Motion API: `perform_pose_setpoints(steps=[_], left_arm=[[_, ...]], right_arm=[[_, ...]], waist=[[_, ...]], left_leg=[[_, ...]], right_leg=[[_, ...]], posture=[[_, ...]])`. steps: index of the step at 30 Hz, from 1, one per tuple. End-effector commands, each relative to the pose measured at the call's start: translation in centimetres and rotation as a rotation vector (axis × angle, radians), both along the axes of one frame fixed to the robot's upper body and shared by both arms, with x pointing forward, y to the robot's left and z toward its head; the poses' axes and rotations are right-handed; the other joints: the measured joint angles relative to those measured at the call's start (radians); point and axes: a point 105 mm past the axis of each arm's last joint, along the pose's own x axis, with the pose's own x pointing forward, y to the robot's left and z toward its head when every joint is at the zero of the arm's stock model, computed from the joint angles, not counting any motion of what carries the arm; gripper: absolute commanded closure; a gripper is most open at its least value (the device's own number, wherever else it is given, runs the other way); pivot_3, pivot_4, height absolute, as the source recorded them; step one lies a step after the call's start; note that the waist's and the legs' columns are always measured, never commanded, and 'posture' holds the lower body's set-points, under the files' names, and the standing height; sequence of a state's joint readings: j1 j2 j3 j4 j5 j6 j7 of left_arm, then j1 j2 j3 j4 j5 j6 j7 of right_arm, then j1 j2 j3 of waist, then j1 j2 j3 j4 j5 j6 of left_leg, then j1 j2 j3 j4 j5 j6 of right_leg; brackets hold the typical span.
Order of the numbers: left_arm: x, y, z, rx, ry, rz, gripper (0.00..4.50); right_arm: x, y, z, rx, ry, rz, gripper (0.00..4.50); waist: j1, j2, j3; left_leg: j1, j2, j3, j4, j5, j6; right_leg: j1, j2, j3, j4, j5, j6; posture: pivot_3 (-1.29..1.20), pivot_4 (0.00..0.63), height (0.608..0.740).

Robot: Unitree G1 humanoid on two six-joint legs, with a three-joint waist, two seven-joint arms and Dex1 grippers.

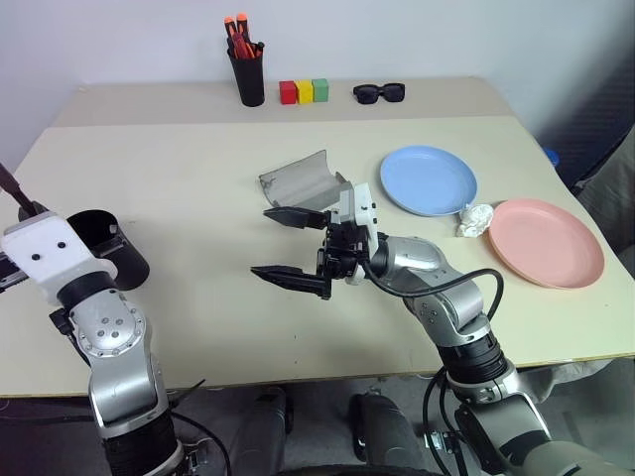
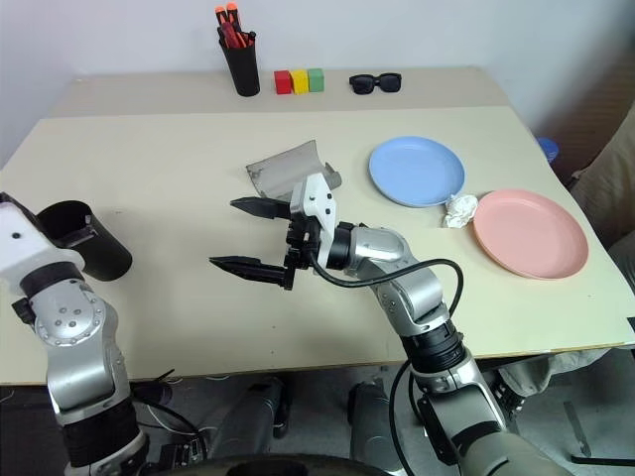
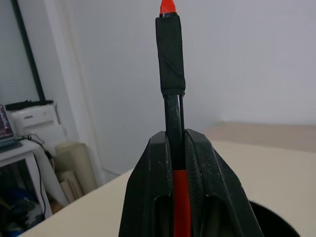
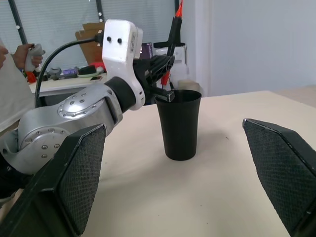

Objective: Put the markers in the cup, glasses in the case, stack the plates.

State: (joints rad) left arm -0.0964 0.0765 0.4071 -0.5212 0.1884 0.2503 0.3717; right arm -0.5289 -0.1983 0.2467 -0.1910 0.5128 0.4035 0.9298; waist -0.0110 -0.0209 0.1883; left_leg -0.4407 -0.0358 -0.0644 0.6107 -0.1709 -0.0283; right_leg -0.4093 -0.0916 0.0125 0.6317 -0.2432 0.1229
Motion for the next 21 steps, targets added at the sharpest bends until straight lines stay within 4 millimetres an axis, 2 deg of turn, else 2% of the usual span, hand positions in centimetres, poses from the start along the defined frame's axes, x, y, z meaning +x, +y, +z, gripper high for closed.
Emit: perform_pose_setpoints(steps=[1, 4, 9, 13, 18, 21], left_arm=[[-0.3, -0.5, 0.7, 0.03, -0.031, -0.008, 4.49], [-0.3, -0.6, 0.5, 0.029, -0.027, -0.009, 4.49], [-0.3, -0.7, 0.3, 0.038, -0.015, -0.003, 2.26], [-0.2, -0.8, 0.3, 0.037, -0.014, -0.001, 0.23], [-0.1, -1.2, 0.6, 0.034, -0.022, -0.013, 0.23], [0.6, -2.0, 1.7, 0.036, -0.056, -0.069, 0.23]], right_arm=[[-0.4, 0.2, 1.1, 0.026, -0.047, 0.013, 0.0], [-0.4, 0.2, 1.0, 0.026, -0.045, 0.009, 0.0], [-0.4, 0.2, 0.9, 0.025, -0.042, 0.009, 0.0], [-0.4, 0.2, 0.9, 0.024, -0.042, 0.009, 0.0], [-0.4, 0.2, 0.8, 0.022, -0.039, 0.007, 0.0], [-0.4, 0.1, 0.7, 0.019, -0.037, 0.004, 0.0]], waist=[[0.001, 0.0, 0.0], [0.001, 0.0, 0.0], [0.0, 0.0, 0.0], [0.0, 0.0, 0.0], [0.0, 0.0, 0.0], [0.001, 0.0, 0.0]], left_leg=[[0.0, 0.0, 0.0, 0.0, 0.0, 0.0], [0.0, 0.0, 0.0, 0.0, 0.0, 0.0], [0.0, 0.0, 0.0, 0.0, 0.0, 0.0], [0.0, 0.0, 0.0, 0.0, 0.0, 0.0], [0.0, 0.0, 0.0, 0.0, 0.0, 0.0], [0.0, 0.0, 0.0, 0.0, 0.0, 0.0]], right_leg=[[0.0, 0.0, 0.0, 0.0, 0.0, 0.0], [0.0, 0.0, 0.0, 0.0, 0.0, 0.0], [0.0, 0.0, 0.0, 0.0, 0.0, 0.0], [0.0, 0.0, 0.0, 0.0, -0.001, -0.001], [0.0, 0.0, 0.0, 0.0, -0.001, -0.002], [0.0, 0.0, 0.0, 0.0, -0.001, -0.002]], posture=[[0.0, 0.15, 0.74], [0.0, 0.15, 0.74], [0.0, 0.15, 0.74], [0.0, 0.15, 0.74], [0.0, 0.15, 0.74], [0.0, 0.15, 0.74]])
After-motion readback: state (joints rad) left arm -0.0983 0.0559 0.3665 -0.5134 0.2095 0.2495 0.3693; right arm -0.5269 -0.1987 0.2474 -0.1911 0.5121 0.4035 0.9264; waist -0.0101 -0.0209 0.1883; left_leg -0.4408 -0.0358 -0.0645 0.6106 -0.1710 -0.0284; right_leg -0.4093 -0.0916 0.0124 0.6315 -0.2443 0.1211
